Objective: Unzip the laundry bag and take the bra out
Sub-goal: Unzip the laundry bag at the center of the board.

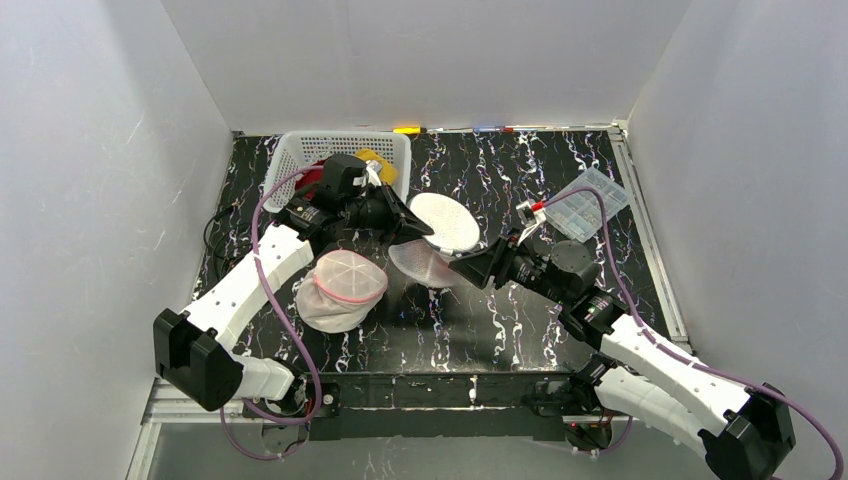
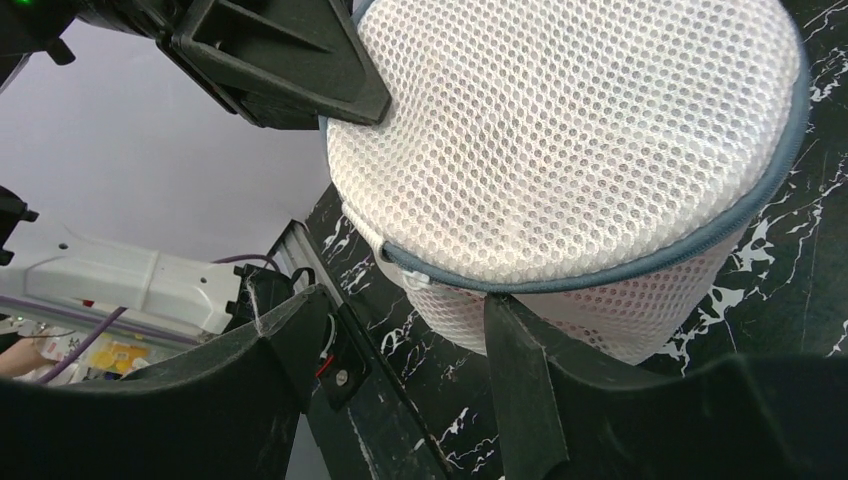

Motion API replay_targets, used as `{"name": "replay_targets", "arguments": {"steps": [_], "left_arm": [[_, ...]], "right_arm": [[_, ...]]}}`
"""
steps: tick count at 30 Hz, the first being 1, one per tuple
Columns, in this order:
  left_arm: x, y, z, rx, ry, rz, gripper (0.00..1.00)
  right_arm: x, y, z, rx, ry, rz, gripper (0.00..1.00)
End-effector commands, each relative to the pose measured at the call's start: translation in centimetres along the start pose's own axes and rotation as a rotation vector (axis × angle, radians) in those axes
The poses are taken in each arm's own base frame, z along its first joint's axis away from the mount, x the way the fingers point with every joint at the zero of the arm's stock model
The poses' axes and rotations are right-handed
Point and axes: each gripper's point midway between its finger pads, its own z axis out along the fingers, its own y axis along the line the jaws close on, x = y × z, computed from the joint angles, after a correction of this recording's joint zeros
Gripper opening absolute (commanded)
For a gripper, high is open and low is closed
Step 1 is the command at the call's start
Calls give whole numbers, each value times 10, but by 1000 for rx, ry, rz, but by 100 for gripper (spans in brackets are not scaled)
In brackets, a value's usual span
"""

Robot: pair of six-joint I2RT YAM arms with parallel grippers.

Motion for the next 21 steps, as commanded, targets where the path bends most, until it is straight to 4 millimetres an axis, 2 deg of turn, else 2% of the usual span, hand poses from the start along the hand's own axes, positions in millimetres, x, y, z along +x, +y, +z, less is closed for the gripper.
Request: {"name": "replay_targets", "arguments": {"steps": [1,9,21], "left_arm": [[16,-27,-19,114,58,51,0],[20,-32,-22,140,79,54,0],[20,-28,-20,134,75,46,0]], "right_arm": [[-20,26,-3,-88,-50,-79,67],[-21,30,-6,-109,-60,-71,63],[-23,33,-8,-129,-83,-46,49]]}}
